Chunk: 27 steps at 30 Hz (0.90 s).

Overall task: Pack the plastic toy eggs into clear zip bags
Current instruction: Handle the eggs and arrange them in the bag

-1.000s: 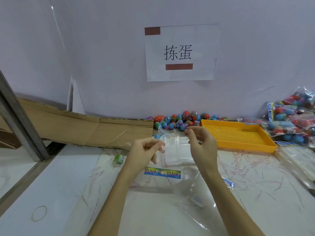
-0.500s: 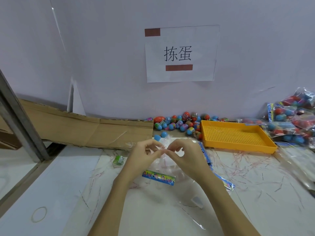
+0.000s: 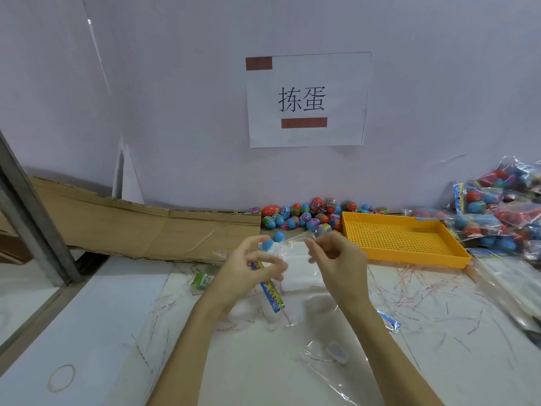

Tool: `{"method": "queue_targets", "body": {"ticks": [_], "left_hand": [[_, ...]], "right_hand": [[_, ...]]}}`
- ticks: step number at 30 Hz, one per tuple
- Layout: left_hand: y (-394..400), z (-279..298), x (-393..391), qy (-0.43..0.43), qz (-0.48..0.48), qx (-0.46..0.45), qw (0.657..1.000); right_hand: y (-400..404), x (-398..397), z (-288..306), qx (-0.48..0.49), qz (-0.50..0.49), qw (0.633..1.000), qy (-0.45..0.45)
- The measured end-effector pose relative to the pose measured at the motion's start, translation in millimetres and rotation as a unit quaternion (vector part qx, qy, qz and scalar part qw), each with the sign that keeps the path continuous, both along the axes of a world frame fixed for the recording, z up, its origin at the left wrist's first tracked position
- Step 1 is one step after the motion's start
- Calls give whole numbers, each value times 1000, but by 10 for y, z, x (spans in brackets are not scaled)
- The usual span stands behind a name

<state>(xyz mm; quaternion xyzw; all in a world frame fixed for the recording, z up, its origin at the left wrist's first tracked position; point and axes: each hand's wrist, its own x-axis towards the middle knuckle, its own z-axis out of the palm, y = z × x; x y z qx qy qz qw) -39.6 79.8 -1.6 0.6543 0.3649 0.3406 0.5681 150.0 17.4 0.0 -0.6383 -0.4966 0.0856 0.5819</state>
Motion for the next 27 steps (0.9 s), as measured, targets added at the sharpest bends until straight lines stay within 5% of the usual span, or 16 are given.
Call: {"method": "queue_targets", "body": {"ticks": [3,6,10,13,16,23,27], "left_hand": [[-2,-33,38,-19,48,19,998],[49,-38,-2,-17,86,68,994],[92,-63,-67,-8,115,91,989],[87,-82,-53,9,142,128,982],[86,-65,-48,20,148,137,979],[44,27,-90,-32,82,60,994],[27,46,-90,-80,66,32,994]], "right_hand": [[-18,-8,65,7,91,976,197],[-38,-22,132,-61,205,904,370],[-27,30,141,-132,315,800,494],[-26,21,142,-161,341,764,524],[-34,-10,141,-181,354,765,508],[-24,-11,159,-90,269,827,485],[-28,-9,170,-93,320,816,473]]}}
